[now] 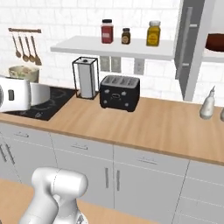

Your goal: Gather all objects into one cabinet and sort the glasses and bowls to opposite sides.

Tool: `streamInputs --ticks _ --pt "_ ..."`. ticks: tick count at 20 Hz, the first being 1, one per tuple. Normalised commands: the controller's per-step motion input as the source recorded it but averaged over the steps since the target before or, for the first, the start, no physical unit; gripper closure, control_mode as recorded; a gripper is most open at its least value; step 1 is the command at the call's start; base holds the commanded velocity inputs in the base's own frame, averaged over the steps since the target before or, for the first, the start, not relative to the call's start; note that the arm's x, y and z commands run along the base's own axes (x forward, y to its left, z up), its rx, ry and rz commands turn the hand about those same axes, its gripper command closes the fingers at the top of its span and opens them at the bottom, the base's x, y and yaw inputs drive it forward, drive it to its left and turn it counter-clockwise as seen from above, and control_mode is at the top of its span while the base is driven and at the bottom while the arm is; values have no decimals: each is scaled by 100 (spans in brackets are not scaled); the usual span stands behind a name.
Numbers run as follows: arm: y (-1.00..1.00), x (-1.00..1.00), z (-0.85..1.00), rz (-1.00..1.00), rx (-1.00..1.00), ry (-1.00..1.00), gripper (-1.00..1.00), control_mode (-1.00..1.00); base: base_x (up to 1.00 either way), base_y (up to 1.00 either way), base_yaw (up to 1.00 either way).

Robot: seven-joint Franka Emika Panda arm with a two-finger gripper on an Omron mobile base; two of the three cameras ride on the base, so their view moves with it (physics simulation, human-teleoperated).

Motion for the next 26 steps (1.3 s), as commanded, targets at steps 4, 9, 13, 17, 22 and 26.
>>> streamInputs --ticks 4,9,13,17,22,26 --pt "0 0 0 0 0 0 100 100 0 -90 -15" --pt "0 0 0 0 0 0 100 100 -31 -64 -9" --pt "0 0 0 0 0 0 100 100 -65 -59 -7" --pt "0 0 0 0 0 0 100 100 -49 -72 -8" --pt "0 0 0 0 0 0 100 100 0 -100 -7" --pt "0 0 0 0 0 0 100 100 -4 -81 -5"
